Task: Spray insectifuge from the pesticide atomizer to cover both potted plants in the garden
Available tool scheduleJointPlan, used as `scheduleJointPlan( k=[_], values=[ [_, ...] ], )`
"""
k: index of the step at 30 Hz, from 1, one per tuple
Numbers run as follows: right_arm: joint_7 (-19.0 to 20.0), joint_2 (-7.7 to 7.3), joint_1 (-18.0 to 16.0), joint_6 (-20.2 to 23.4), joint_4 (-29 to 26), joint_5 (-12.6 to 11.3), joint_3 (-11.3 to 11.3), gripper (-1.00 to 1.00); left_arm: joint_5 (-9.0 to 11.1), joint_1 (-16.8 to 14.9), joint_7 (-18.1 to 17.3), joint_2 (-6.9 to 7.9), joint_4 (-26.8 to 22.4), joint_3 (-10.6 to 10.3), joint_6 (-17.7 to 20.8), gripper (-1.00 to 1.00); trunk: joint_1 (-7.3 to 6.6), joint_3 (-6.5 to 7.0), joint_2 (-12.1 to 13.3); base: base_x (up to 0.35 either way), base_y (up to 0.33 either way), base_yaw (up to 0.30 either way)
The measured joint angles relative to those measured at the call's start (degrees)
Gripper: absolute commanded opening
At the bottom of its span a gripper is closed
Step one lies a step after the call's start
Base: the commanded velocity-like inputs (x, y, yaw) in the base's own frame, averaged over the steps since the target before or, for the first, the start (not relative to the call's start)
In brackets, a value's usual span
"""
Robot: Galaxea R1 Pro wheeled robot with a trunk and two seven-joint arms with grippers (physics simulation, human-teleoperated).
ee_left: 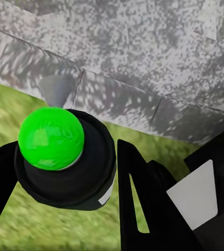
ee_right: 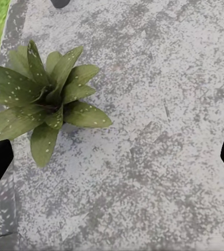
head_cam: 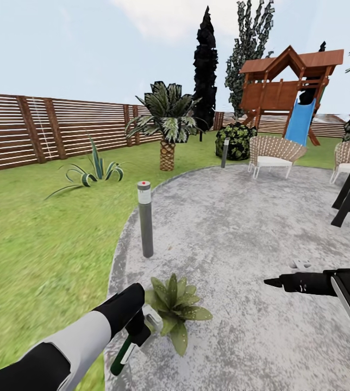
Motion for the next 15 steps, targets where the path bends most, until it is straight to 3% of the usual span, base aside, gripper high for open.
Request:
scheduleJointPlan(
  k=[9,15],
  values=[
    [0.0,-0.02,0.0,0.0,0.0,0.0,0.0,1.0,0.0,0.0,-0.1,-0.02,-0.1,-0.1,0.0,-1.0,0.0,0.12,0.0,-0.001,0.002,-0.226],
    [0.0,0.0,0.0,0.0,0.0,0.0,0.0,1.0,0.2,0.0,-0.2,-0.87,0.0,-0.2,0.0,-1.0,0.0,0.23,0.0,0.0,0.0,-0.186]
  ],
)
